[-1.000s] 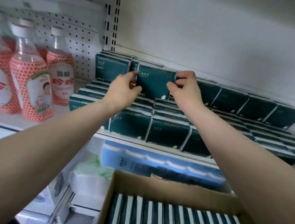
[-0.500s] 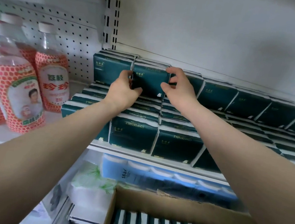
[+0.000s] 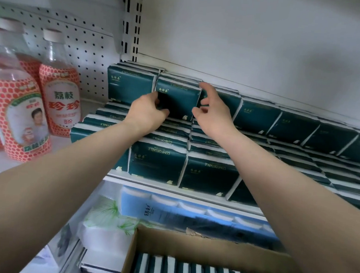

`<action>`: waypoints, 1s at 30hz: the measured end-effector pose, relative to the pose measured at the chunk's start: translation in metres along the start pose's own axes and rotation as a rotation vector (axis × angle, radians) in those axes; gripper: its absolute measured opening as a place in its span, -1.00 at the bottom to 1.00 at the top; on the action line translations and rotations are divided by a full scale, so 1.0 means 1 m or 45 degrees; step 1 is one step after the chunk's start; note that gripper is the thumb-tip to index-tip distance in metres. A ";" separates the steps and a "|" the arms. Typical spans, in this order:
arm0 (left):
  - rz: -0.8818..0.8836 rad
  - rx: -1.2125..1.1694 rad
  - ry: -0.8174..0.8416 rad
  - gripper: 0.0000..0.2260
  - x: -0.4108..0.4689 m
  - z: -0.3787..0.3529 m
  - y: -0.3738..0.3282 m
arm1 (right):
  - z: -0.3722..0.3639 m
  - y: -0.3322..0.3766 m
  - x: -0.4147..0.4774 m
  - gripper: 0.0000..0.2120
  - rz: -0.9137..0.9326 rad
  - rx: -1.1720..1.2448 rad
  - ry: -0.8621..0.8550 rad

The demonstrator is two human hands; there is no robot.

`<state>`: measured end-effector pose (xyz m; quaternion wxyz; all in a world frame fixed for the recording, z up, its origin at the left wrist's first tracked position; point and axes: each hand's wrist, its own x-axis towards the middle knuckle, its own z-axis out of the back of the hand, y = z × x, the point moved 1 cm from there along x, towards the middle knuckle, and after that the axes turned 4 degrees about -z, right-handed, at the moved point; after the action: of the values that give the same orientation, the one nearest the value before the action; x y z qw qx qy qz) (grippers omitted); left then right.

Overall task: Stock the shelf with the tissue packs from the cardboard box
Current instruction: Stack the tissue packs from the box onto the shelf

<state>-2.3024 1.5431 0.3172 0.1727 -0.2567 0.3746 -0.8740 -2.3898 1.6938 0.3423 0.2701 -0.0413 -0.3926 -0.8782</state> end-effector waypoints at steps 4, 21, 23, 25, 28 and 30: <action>-0.065 -0.029 -0.032 -0.62 -0.012 0.008 -0.020 | 0.020 0.001 -0.018 -0.45 -0.002 0.017 -0.050; -0.395 -0.437 0.123 -0.70 -0.161 -0.040 -0.075 | 0.078 -0.062 -0.180 -0.64 0.007 0.137 -0.207; -0.411 -0.440 0.200 -0.71 -0.186 -0.057 -0.068 | 0.075 -0.082 -0.207 -0.65 -0.012 0.121 -0.215; -0.412 -0.426 0.288 -0.71 -0.208 -0.077 -0.059 | 0.068 -0.103 -0.234 -0.66 -0.028 0.064 -0.209; -0.357 -0.380 0.421 -0.71 -0.234 -0.105 -0.042 | 0.055 -0.133 -0.268 -0.69 -0.132 0.056 -0.174; -0.326 -0.299 0.537 -0.69 -0.249 -0.120 -0.031 | 0.046 -0.151 -0.287 -0.70 -0.239 0.032 -0.113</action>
<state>-2.1741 1.7543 0.1904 -0.0520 -0.1325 0.4655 -0.8735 -2.2280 1.9358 0.1917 0.1694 -0.0396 -0.4173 -0.8919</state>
